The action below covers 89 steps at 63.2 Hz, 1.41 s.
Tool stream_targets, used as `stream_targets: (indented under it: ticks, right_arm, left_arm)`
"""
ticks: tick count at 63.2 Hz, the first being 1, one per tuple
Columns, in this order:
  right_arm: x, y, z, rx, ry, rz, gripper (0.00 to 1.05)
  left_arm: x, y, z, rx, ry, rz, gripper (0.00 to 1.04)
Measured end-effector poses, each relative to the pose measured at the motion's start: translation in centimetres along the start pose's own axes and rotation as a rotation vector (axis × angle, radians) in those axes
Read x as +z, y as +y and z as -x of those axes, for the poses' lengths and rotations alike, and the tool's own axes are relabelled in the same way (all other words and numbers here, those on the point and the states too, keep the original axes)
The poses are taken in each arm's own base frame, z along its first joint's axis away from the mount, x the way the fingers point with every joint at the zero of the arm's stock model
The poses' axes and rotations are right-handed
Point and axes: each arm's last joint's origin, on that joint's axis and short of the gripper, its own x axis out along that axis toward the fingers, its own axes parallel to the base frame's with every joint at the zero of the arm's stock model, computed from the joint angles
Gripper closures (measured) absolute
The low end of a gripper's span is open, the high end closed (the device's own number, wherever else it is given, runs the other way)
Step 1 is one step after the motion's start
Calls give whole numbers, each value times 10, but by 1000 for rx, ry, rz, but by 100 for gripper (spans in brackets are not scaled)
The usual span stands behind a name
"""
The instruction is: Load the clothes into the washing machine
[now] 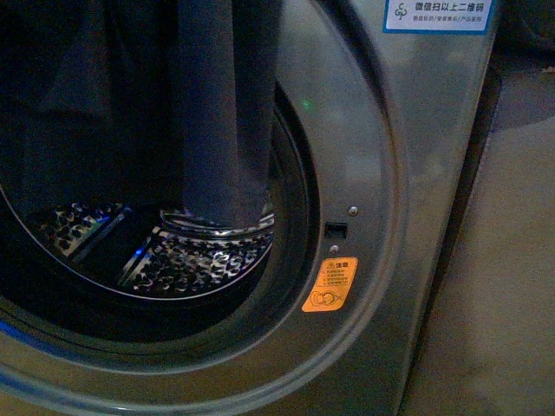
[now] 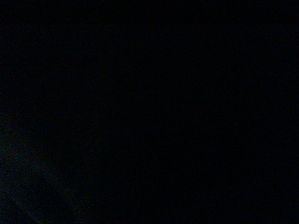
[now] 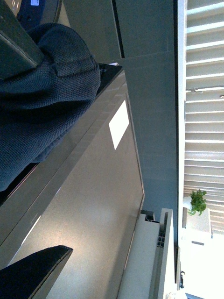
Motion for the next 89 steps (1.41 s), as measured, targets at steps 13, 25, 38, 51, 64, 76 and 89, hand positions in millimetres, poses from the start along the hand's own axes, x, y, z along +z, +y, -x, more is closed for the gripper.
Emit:
stream_targets:
  ticks: [13,25,38,51,64,76,89]
  right_arm:
    - [1,-1,1,-14,-7,-16,7]
    - [20,4,17,-23,-61,-10,7]
    - [21,4,18,-22,-63,-12,7]
    - [1,25,35,-573,-82,-62,7]
    - [-46,48,102,-707,-41,-154,7]
    - [-111,44,142,-842,115,-55,28]
    - [-179,38,190,-849,158,-5,58]
  left_arm:
    - [-11,15,-3,55,27,51,93]
    - [-22,16,-5,74,52,78,93]
    - [-35,15,-1,53,74,81,93]
    - [-64,19,0,48,140,68,93]
    - [-94,21,-4,46,202,59,93]
    - [-117,27,-14,66,247,42,93]
    - [-145,40,-27,121,316,19,93]
